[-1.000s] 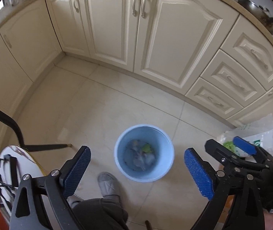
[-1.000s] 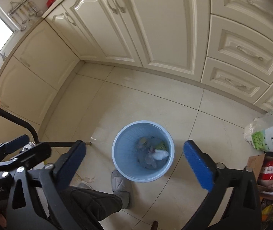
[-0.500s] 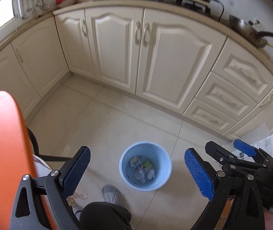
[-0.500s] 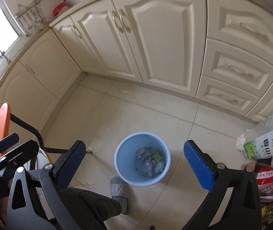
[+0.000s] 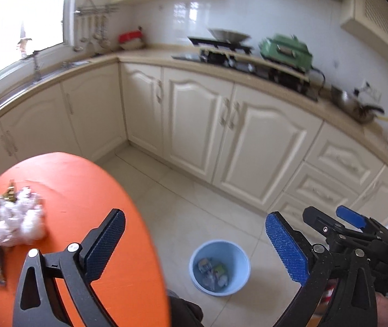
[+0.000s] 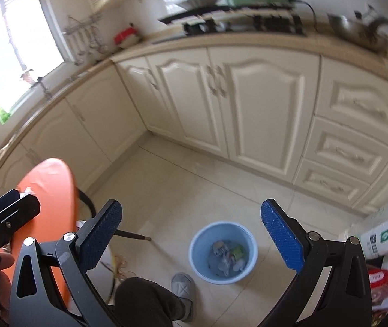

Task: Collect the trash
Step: 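Return both tools from the bin to the table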

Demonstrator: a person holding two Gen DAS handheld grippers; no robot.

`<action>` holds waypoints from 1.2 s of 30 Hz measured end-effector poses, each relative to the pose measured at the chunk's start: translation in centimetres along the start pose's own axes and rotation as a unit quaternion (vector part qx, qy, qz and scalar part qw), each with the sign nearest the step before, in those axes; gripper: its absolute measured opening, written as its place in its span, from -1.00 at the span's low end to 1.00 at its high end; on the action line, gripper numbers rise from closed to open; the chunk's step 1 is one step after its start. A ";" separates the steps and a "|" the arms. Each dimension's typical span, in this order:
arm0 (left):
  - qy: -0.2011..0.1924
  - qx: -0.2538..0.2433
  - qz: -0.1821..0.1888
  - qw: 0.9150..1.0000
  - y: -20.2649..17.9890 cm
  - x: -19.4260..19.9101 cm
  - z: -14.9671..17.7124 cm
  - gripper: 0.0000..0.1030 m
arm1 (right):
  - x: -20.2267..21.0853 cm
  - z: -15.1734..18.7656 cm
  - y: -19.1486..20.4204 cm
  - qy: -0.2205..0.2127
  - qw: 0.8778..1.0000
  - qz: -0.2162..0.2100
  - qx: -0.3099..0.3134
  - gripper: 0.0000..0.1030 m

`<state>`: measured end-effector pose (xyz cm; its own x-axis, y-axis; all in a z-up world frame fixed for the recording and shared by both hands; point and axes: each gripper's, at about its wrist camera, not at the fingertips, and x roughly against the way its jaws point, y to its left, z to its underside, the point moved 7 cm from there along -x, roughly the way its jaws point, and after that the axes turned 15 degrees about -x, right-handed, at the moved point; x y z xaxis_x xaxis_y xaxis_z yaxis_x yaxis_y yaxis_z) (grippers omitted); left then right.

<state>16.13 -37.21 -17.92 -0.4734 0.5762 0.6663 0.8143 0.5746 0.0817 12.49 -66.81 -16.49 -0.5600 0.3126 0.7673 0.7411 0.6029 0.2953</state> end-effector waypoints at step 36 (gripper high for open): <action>-0.090 0.171 -0.289 0.938 5.8 38.6 21.8 0.97 | 13.2 11.8 31.9 -0.039 0.942 -0.242 0.230 1.00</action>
<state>-4.72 1.01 -7.92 -0.8768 0.1812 0.4454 0.2631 0.9561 0.1289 24.35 -34.78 -3.62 -0.8297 -0.0377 0.5569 0.1634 0.9376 0.3069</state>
